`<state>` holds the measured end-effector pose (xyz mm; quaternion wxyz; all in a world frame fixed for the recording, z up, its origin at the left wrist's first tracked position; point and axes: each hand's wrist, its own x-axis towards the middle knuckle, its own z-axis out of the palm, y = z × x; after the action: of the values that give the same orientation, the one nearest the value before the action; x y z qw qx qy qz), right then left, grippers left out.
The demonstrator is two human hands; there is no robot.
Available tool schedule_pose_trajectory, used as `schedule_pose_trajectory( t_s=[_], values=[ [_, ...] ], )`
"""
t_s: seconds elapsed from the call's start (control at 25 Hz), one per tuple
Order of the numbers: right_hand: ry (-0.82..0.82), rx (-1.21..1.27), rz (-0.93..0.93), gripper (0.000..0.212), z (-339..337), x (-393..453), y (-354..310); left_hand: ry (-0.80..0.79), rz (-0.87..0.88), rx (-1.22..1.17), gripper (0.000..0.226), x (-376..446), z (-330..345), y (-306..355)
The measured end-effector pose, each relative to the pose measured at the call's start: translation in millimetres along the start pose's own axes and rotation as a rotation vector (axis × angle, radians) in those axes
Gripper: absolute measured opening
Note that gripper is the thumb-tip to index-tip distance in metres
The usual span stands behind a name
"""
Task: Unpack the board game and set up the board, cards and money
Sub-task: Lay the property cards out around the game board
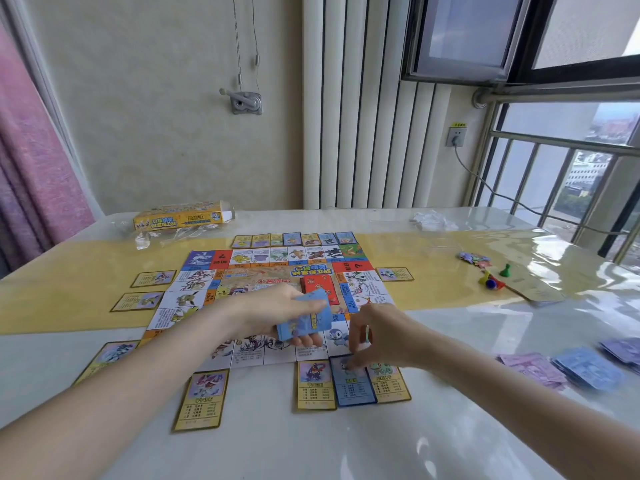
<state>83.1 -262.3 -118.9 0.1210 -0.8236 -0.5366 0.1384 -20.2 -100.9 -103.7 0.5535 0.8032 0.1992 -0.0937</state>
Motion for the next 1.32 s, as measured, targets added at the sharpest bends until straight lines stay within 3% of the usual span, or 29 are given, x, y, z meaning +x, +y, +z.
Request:
schedule_pose_trajectory(
  t_s=[0.12, 0.2, 0.28, 0.36, 0.56, 0.6, 0.68, 0.76, 0.8, 0.88, 0.96, 1.04, 1.16, 1.32],
  values=[
    [0.008, 0.023, -0.03, 0.02, -6.2, -0.2, -1.3, -0.021, -0.03, -0.307, 0.031, -0.1, -1.5, 1.7],
    [0.121, 0.21, 0.031, 0.015, -20.7, 6.4, 1.5, -0.048, -0.016, -0.425, 0.026, 0.1, -2.7, 1.9],
    [0.202, 0.462, 0.099, 0.012, -35.0, 14.6, 2.8, -0.051, 0.028, -0.459, 0.02, 1.3, -2.7, 3.5],
    [0.161, 0.622, 0.108, 0.014, -40.6, 21.0, 1.0, -0.005, 0.067, -0.453, 0.018, 6.0, 1.1, 5.6],
    [0.115, 0.707, 0.152, 0.017, -35.4, 30.5, 4.5, 0.13, 0.071, -0.489, 0.014, 18.1, 9.9, 8.4],
    [0.162, 0.716, 0.154, 0.01, -37.0, 32.1, 7.2, 0.144, 0.06, -0.516, 0.019, 19.0, 8.8, 8.9],
    [0.455, 0.642, 0.132, 0.006, -40.5, 36.3, 12.2, 0.196, 0.05, -0.572, 0.021, 21.1, 4.6, 7.6],
    [0.806, 0.39, 0.013, 0.009, -40.1, 36.3, 11.9, 0.235, 0.041, -0.679, 0.02, 23.6, 2.2, 5.8],
    [0.841, 0.239, -0.117, 0.012, -37.2, 35.4, 10.8, 0.241, 0.044, -0.74, 0.02, 24.4, 1.8, 5.5],
    [0.676, -0.026, -0.385, 0.01, -22.3, 35.9, 11.6, 0.259, 0.052, -0.792, 0.015, 25.2, 3.8, 7.4],
    [0.47, -0.089, -0.46, 0.012, -12.9, 34.9, 14.7, 0.289, 0.054, -0.727, 0.003, 25.5, 3.6, 9.4],
    [0.471, 0.079, -0.411, 0.018, -17.6, 35.0, 17.0, 0.304, 0.064, -0.662, 0.005, 23.4, -0.7, 9.3],
    [0.578, 0.363, -0.151, 0.019, -33.6, 37.3, 18.6, 0.324, 0.097, -0.662, 0.008, 23.6, -5.2, 9.7],
    [0.358, 0.749, -0.016, 0.028, -34.7, 37.3, 11.5, 0.333, 0.101, -0.676, 0.009, 23.1, -3.9, 12.5]
  ],
)
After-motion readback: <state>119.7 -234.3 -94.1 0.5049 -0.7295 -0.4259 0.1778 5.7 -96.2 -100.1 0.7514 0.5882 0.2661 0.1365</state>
